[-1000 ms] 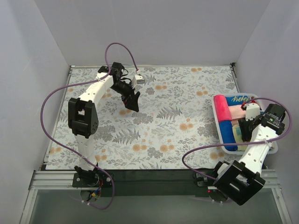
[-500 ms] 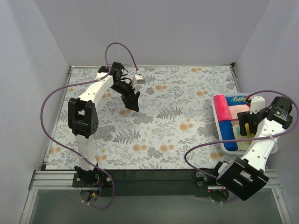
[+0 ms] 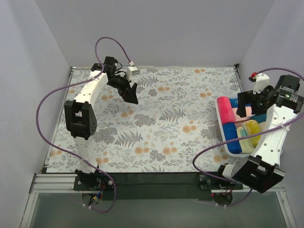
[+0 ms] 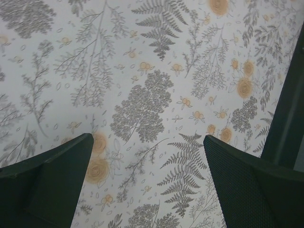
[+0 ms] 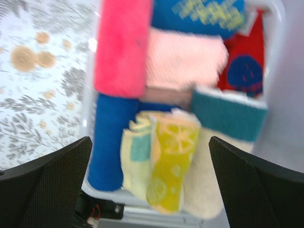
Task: Roll the towels
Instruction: Place the rolled towel into the container
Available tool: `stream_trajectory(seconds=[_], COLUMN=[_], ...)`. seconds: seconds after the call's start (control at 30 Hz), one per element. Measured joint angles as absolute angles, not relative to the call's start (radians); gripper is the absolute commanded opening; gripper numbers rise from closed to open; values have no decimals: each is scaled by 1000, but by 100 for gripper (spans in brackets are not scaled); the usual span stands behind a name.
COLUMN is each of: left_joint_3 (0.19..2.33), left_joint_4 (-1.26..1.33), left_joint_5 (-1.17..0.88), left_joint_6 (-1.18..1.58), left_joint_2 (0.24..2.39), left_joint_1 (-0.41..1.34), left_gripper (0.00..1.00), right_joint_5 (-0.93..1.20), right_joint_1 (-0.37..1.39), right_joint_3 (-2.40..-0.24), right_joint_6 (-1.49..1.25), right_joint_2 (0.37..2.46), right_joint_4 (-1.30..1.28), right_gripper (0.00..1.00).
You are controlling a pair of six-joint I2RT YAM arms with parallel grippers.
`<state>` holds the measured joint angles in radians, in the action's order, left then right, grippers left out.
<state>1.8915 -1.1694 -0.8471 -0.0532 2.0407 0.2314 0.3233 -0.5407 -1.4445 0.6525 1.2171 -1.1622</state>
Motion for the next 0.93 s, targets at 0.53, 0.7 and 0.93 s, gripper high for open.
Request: stream_trajectory(seconds=[0.53,0.7,0.93], left_joint_3=[1570,1329,1182], left_joint_4=[-1013,-946,-884], left_joint_5=[-651,-550,-495], left_joint_6=[65,59,49], left_joint_2=[1739,1526,1423], left_joint_1=[-82,-89,-82], left_gripper=[98,98,98], right_joint_5=[445,419,374], right_joint_1=[-1,221,382], right_joint_3=[-1605,-1459,-1308], right_joint_6=[419,353,308], right_joint_2=[1555,1560,1559], right_joint_4=[-1011,-904,-838], right_gripper=[98,98,98])
